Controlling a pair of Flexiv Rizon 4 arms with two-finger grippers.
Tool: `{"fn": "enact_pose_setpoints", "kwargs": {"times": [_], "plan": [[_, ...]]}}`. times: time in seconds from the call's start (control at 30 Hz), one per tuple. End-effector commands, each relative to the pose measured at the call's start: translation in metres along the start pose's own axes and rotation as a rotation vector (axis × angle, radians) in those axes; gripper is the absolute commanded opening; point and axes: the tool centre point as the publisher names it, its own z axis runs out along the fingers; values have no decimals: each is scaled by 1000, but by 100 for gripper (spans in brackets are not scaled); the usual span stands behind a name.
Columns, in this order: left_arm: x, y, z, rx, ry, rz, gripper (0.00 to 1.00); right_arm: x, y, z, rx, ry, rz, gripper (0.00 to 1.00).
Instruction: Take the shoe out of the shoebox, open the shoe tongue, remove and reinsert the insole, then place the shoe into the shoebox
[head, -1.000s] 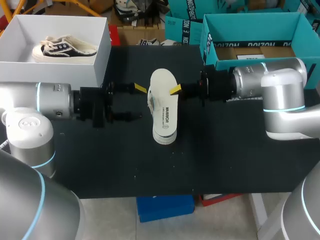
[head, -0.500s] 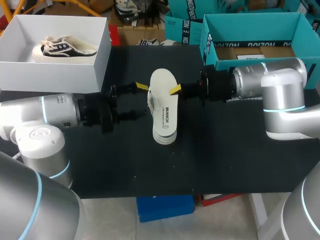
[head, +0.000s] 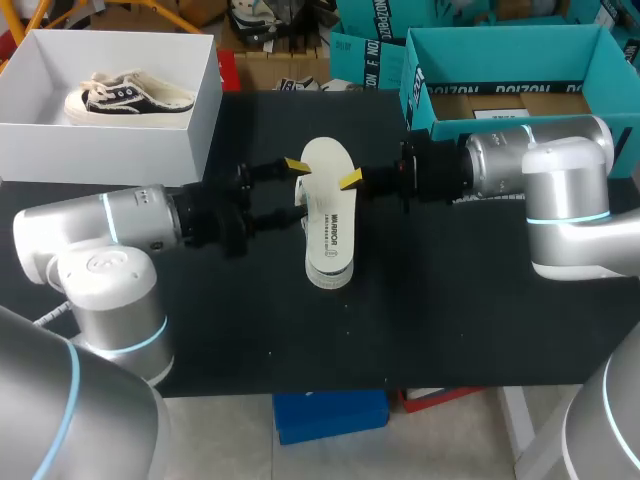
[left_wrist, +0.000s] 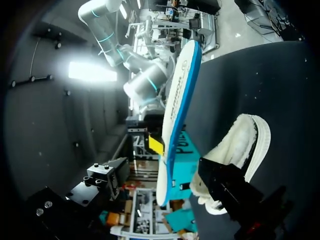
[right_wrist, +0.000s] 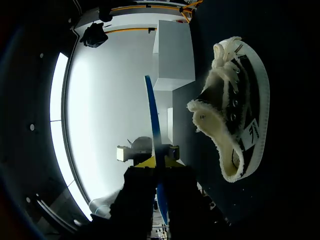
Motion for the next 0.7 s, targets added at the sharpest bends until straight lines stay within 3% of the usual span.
{"fn": "enact_pose_setpoints", "kwargs": {"times": [0.03,0.1,0.13,0.23,0.3,0.4,0.47,0.57,0.7], "plan": [[3,5,14,-12,0,1,84,0,0,1,-1,-1,0,0],[3,7,16,-17,1,0,77,0,0,1,-1,-1,0,0],[3,8,16,-19,1,0,69,0,0,1,-1,-1,0,0],[4,9,16,-31,3,2,62,0,0,1,-1,-1,0,0],[5,10,15,-37,4,2,50,0,0,1,-1,-1,0,0],[6,11,14,-45,4,-1,46,0,0,1,-1,-1,0,0],[7,12,14,-48,4,-3,38,0,0,1,-1,-1,0,0],[8,12,16,-51,4,-8,0,0,0,1,-1,-1,0,0],[9,11,17,-47,8,-8,0,0,0,1,-1,-1,0,0]]}}
